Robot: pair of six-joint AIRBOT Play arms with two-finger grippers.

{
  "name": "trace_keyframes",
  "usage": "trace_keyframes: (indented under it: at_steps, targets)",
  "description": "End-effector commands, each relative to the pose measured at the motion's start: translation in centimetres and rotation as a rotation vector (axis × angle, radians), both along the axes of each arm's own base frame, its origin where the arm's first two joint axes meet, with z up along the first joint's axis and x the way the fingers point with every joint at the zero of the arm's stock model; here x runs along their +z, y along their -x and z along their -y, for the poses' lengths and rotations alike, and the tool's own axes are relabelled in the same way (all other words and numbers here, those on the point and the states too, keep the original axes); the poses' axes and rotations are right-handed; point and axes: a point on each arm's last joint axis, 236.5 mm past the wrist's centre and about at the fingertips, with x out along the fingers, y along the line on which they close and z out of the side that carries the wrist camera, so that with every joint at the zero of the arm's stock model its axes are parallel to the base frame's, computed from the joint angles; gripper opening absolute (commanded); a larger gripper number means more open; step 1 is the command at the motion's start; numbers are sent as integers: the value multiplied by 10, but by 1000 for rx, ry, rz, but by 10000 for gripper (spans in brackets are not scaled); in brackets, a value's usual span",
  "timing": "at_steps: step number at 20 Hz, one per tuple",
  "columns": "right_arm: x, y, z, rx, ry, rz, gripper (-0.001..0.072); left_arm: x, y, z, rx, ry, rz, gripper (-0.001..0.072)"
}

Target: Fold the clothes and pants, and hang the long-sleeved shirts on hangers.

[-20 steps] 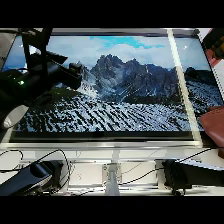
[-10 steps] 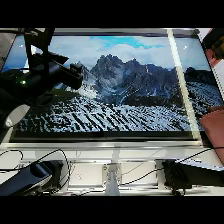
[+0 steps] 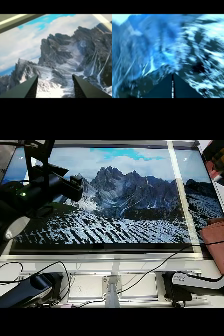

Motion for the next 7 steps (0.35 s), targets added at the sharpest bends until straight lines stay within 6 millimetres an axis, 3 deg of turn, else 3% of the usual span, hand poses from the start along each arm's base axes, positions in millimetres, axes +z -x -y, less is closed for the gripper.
trace_keyframes:
  at_steps: [1, 3, 7]
  targets:
    - [10, -21, -57, 146, 240, -19, 21, 0, 0, 0, 0, 0, 0, 496]
    - [8, -20, -69, 174, 255, -34, 21, 0, 0, 0, 0, 0, 0, 496]
    - [1, -10, -72, 185, 242, -86, 22, 0, 0, 0, 0, 0, 0, 495]
